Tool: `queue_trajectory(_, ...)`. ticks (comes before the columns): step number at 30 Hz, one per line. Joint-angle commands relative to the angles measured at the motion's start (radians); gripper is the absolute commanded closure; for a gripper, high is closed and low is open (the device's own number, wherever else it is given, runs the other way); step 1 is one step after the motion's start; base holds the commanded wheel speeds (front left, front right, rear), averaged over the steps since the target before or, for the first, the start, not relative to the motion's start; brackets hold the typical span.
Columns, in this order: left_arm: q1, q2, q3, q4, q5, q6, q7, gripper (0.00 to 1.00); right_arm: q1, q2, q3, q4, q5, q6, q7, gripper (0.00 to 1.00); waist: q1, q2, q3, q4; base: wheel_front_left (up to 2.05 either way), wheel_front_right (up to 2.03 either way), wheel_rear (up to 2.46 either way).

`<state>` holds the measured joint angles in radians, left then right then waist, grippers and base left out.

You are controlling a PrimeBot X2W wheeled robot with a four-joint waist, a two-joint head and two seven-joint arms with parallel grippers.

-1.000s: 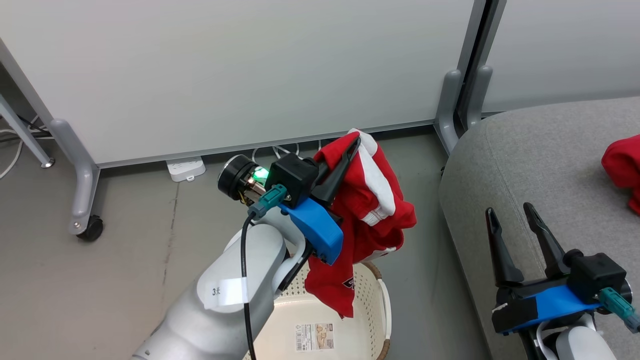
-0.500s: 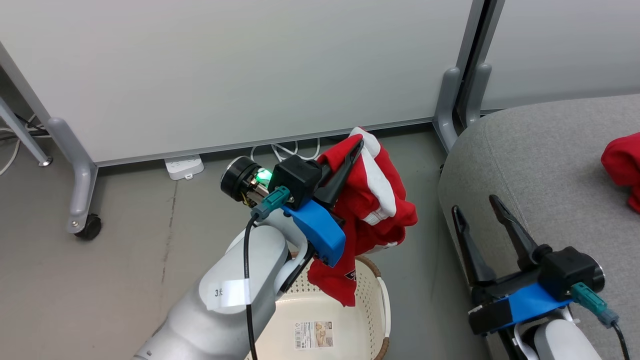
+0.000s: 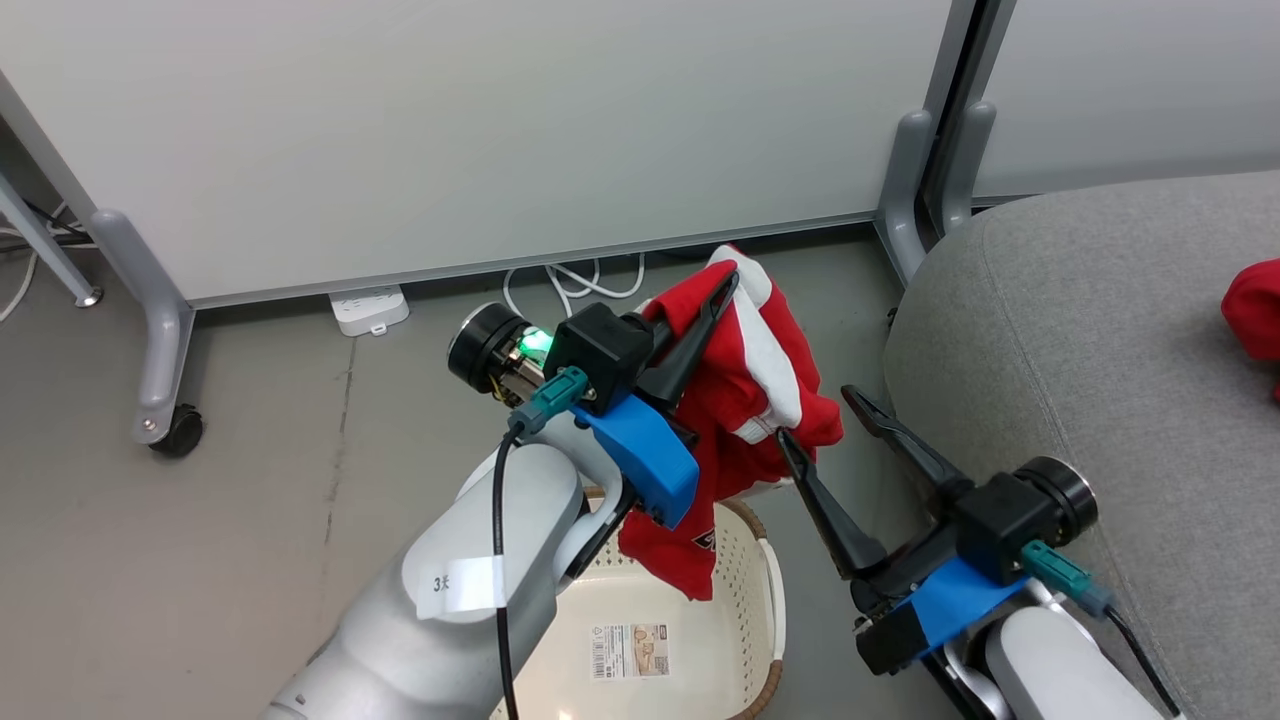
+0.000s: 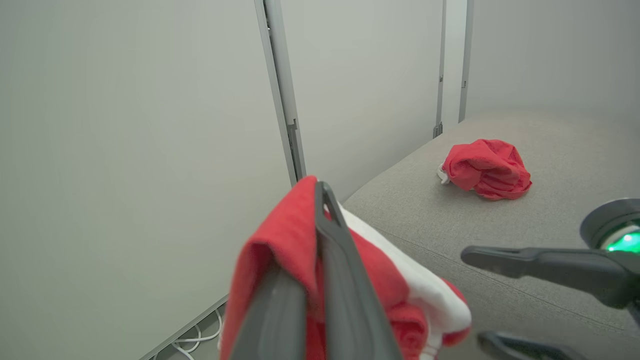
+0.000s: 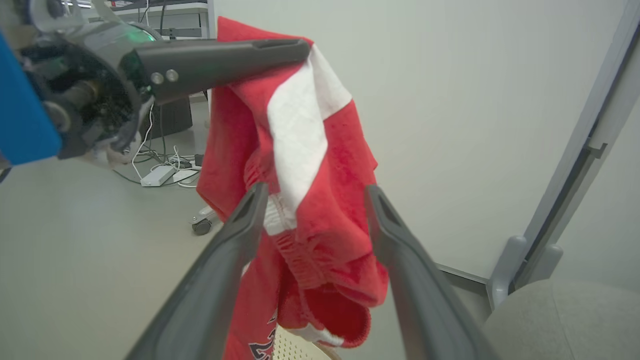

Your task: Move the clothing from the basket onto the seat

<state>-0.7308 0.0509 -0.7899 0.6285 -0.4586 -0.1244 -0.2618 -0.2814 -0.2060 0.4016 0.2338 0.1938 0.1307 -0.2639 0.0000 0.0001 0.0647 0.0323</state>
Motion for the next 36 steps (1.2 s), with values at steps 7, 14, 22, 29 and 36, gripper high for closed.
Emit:
queue_trajectory(7,-0.029,-0.001,-0.021,-0.016,-0.013,-0.003,-0.005,1.0,-0.111,-0.004,0.074,0.105,-0.013,0.0,-0.001,0.0,0.0,-0.0001,0.02,0.015,0.0,0.0,0.0)
queue_trajectory(14,-0.04,-0.001,-0.051,-0.032,-0.034,0.011,-0.005,1.0,-0.202,0.017,0.118,0.205,-0.043,0.0,-0.001,0.0,0.0,-0.0001,0.035,0.025,0.0,0.0,0.0)
queue_trajectory(22,-0.06,-0.001,-0.08,-0.046,-0.051,0.021,-0.005,1.0,-0.262,0.064,0.098,0.318,-0.075,0.0,-0.001,0.51,0.0,-0.0001,0.054,0.033,0.0,0.0,0.0)
queue_trajectory(29,-0.074,-0.001,-0.094,-0.043,-0.061,0.026,-0.005,1.0,-0.277,0.095,0.085,0.347,-0.079,0.0,-0.001,1.0,0.0,-0.0001,0.058,0.035,0.0,0.0,0.0)
queue_trajectory(36,-0.078,-0.001,-0.1,-0.039,-0.068,0.028,-0.005,1.0,-0.28,0.095,0.08,0.346,-0.072,0.0,-0.001,1.0,0.0,-0.0001,0.058,0.032,0.0,0.0,0.0)
